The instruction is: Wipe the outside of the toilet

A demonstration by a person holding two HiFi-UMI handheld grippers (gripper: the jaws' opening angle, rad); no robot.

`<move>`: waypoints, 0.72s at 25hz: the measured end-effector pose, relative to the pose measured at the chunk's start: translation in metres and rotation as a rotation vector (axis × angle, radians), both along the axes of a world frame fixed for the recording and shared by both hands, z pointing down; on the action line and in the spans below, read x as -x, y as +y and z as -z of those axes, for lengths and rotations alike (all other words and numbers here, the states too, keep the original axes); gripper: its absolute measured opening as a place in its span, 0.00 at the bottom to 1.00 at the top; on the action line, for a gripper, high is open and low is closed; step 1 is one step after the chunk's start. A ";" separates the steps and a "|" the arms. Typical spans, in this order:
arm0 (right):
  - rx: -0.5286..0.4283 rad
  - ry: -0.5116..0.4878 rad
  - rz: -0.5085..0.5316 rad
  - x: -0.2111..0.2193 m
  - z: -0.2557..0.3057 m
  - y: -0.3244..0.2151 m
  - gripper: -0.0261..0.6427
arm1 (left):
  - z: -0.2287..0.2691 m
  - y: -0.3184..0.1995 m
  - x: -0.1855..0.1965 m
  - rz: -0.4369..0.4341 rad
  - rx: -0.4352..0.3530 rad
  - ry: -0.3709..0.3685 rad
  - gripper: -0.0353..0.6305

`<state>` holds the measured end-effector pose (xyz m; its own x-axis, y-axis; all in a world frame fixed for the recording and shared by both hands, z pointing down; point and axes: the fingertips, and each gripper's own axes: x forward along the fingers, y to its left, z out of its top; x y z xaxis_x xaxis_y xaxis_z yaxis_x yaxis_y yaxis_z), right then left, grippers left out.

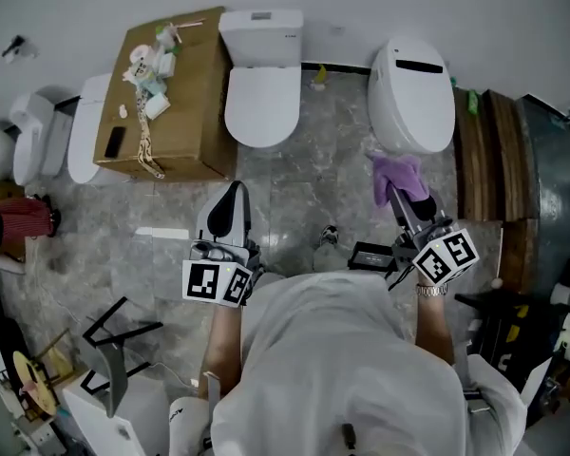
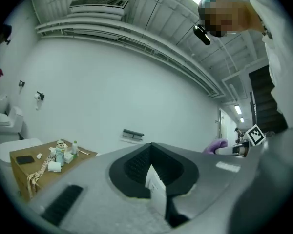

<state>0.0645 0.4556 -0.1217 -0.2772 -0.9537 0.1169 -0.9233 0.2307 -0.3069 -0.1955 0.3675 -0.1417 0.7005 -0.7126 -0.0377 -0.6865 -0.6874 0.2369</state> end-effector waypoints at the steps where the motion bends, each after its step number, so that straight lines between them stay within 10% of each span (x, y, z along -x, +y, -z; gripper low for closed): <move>1: 0.002 -0.001 0.019 -0.014 0.000 -0.006 0.23 | 0.002 0.000 -0.011 0.020 -0.001 -0.001 0.06; 18: -0.028 0.010 0.141 -0.105 -0.001 -0.087 0.23 | 0.018 -0.033 -0.110 0.063 -0.064 0.052 0.06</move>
